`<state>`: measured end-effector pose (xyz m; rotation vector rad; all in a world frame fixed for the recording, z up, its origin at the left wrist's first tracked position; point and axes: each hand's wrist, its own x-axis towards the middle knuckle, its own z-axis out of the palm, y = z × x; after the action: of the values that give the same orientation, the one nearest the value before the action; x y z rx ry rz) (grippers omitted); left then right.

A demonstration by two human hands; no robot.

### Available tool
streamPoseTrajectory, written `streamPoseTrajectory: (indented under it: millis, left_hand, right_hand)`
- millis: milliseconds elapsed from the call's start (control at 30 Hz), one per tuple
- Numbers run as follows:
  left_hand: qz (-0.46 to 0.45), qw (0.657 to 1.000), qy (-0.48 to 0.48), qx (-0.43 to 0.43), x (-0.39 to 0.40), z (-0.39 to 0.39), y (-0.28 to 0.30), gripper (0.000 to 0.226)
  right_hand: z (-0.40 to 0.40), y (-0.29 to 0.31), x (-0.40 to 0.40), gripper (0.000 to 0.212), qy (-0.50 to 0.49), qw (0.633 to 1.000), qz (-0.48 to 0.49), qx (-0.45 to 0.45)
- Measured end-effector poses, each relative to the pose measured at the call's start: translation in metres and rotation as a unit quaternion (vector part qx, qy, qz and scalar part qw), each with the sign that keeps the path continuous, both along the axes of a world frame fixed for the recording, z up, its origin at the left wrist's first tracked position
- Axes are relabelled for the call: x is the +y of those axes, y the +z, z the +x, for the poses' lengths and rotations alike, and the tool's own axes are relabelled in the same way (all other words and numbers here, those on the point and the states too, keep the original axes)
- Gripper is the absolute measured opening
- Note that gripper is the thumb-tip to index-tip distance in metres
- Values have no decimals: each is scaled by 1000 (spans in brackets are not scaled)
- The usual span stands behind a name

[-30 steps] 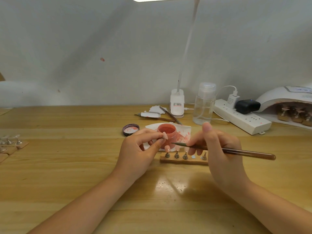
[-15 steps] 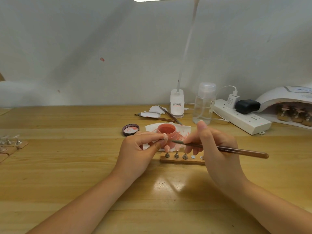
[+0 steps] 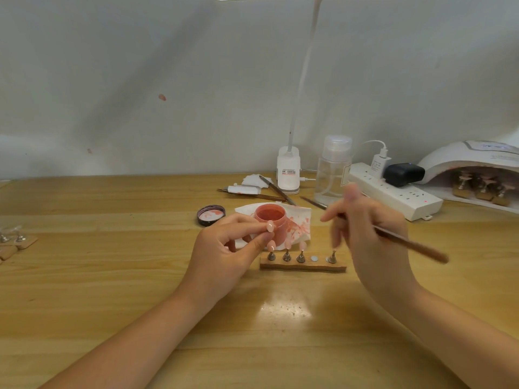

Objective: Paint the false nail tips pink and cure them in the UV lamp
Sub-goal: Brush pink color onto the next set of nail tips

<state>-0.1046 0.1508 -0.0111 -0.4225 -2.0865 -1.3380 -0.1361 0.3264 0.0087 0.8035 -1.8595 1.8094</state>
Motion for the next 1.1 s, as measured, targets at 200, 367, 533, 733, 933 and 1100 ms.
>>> streamPoseTrajectory:
  millis: [200, 367, 533, 733, 933, 1100]
  left_hand:
    - [-57, 998, -13, 13, 1, 0, -2, 18]
    - [-92, 996, -6, 6, 0, 2, -2, 18]
    - [-76, 997, -20, -8, 2, 4, 2, 22]
    - [-67, 995, 51, -50, -1, 3, 1, 35]
    - [-151, 964, 88, -199, -8, -1, -2, 56]
    - [-143, 967, 58, -202, -8, -2, -4, 24]
  right_hand:
    - [-1, -8, -9, 40, -12, 975, 212, 69]
    - [-2, -13, -13, 35, -5, 975, 207, 87]
    - [-1, -13, -13, 27, -11, 973, 205, 107]
    - [-6, 5, -1, 26, -32, 984, 154, 84]
    - [-14, -1, 25, 27, -54, 976, 192, 89]
    - [-16, -17, 30, 28, -33, 969, 231, 86]
